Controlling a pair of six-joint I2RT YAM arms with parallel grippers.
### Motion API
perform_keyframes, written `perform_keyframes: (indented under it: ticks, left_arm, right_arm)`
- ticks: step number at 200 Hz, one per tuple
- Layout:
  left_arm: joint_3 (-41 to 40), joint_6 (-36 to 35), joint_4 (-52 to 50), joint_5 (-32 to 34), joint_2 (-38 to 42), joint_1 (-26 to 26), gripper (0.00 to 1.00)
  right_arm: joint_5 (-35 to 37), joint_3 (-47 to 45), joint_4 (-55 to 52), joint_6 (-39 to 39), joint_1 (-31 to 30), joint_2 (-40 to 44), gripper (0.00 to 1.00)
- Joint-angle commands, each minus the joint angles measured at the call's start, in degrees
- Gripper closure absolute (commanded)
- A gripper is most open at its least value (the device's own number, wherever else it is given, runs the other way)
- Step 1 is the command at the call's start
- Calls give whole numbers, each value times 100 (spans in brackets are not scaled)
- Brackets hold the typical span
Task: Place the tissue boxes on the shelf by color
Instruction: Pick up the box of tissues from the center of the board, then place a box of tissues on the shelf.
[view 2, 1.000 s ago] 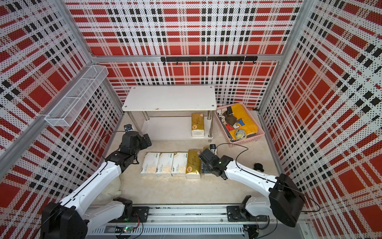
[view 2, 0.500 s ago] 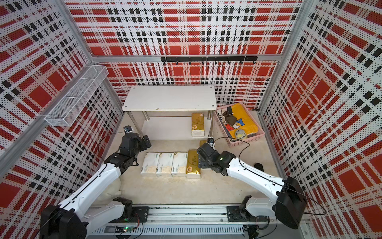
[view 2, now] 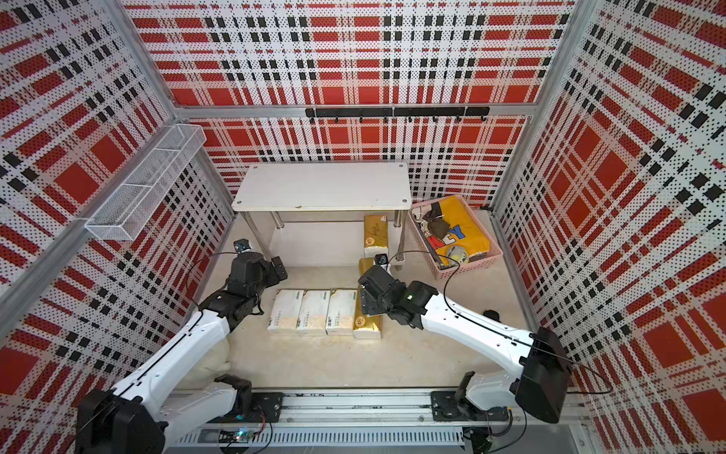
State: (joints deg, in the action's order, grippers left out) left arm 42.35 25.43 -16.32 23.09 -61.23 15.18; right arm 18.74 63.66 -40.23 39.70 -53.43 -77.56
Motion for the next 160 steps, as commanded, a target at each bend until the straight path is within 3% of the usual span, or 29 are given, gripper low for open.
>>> perform_keyframes:
  ticks: [1,98,160]
  left_arm:
    - [71,50,24,117,81,39,0]
    - [98,1,13,46,32,47,0]
    - [10,32,-29,53,124,64,0]
  right_arm:
    - [-10,270,340,-239,-40,-281,15]
    - [-68,903,762,-254,-54,-1232,15]
    - [-4,1803,767,-191,-49,-2059,15]
